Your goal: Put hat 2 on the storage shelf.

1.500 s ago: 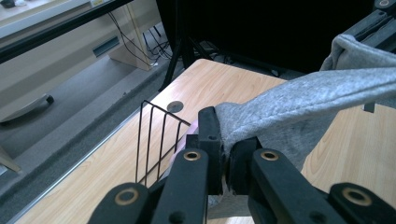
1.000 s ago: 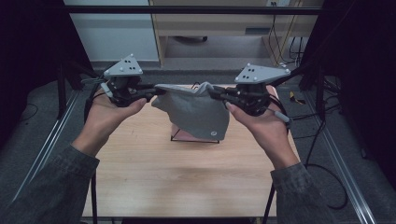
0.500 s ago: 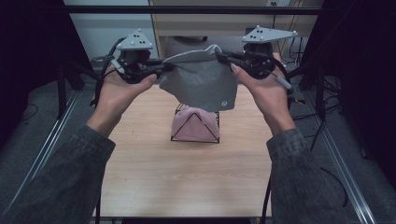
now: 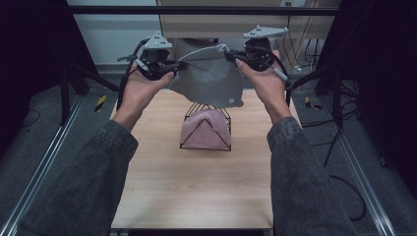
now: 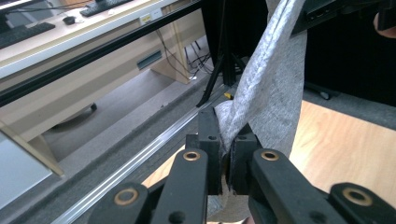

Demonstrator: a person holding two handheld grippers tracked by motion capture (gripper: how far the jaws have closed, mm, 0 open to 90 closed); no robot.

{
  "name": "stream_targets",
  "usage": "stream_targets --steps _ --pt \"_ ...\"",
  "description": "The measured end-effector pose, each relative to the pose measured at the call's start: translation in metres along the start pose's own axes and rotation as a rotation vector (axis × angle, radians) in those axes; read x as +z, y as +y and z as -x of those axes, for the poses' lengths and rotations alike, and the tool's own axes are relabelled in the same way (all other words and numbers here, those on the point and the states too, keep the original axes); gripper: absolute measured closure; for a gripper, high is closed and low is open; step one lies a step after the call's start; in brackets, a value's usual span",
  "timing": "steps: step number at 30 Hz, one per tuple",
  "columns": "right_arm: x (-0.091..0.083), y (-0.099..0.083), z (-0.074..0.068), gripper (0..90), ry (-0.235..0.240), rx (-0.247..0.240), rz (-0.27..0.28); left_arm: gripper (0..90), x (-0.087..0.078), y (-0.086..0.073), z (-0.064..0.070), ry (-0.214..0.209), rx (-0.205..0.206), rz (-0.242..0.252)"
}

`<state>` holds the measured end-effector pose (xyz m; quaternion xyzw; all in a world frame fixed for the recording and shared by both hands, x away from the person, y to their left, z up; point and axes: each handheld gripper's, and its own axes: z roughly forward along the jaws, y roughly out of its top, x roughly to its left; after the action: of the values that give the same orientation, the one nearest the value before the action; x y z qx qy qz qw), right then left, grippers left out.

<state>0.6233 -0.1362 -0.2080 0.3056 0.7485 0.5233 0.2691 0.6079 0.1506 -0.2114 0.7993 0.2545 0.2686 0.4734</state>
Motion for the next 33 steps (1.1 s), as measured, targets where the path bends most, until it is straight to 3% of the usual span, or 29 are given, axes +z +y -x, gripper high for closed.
stream_targets --steps 6,13,24,33 --pt "0.017 -0.007 0.011 85.6 -0.022 0.026 -0.003 86.5 0.022 -0.010 -0.015 -0.009 -0.074 0.021" --pt "0.026 -0.024 0.012 85.6 -0.025 0.032 -0.060 86.5 0.038 -0.021 -0.019 -0.014 -0.077 -0.021" --pt "0.031 -0.065 0.002 85.7 -0.001 0.046 -0.127 86.5 0.052 -0.046 -0.010 -0.031 -0.088 -0.084" --pt "0.032 -0.083 -0.001 85.7 0.021 0.052 -0.158 86.5 0.058 -0.061 -0.006 -0.049 -0.101 -0.104"
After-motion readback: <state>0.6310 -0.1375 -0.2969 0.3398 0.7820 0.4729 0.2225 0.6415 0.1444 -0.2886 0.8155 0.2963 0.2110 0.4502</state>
